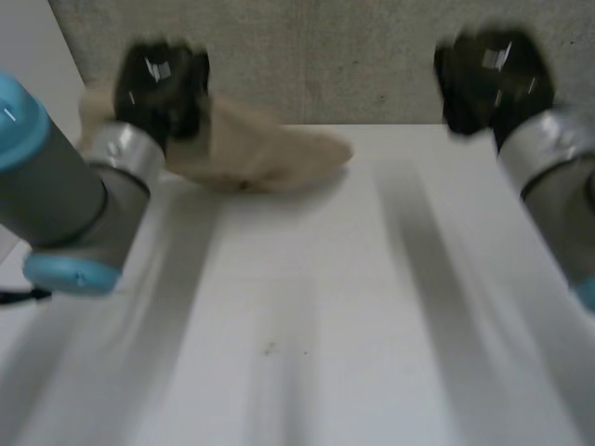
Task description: Fold the shorts.
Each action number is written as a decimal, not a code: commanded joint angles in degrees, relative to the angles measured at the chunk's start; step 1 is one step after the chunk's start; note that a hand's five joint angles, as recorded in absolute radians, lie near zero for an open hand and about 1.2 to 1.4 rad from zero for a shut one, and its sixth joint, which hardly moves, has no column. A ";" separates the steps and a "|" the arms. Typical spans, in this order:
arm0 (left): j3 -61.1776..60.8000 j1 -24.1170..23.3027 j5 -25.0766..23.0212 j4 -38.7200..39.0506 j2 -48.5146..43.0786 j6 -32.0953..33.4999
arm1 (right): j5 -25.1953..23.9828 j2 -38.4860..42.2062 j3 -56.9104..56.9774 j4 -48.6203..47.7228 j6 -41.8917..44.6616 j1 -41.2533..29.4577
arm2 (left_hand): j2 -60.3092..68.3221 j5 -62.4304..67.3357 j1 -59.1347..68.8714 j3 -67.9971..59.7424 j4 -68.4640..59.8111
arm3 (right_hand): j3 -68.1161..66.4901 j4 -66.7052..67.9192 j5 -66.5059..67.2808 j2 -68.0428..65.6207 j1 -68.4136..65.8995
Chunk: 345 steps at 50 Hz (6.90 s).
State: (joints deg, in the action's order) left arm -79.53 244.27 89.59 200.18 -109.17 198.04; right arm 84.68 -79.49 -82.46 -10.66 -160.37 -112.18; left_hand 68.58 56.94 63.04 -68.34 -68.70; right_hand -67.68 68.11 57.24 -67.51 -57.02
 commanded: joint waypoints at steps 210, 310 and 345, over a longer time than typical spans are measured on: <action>-32.18 -1.17 7.88 -4.72 6.07 -8.02 | 7.07 14.71 -13.51 -3.85 4.45 -6.83 | -19.54 -17.90 -13.99 19.29 19.66 | -12.32 11.89 12.76 -12.49 -22.98; 27.87 1.64 -2.41 13.47 -35.52 27.14 | 6.28 51.30 52.16 4.33 24.59 -6.30 | -58.58 -56.94 -53.04 58.34 58.70 | 57.68 -58.11 -57.24 57.51 47.02; -13.28 2.96 0.85 -6.21 -4.04 -8.98 | -0.84 22.01 0.29 7.41 -5.31 4.07 | -58.37 -56.73 -52.82 58.12 58.49 | 40.61 -41.05 -40.17 40.44 29.95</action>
State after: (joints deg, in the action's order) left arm -89.18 246.33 90.49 194.68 -114.72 190.01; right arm 83.87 -58.20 -80.31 1.56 -166.10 -108.82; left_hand 11.62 2.60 11.16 -12.22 -11.71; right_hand -16.85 16.80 7.08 -16.84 -14.30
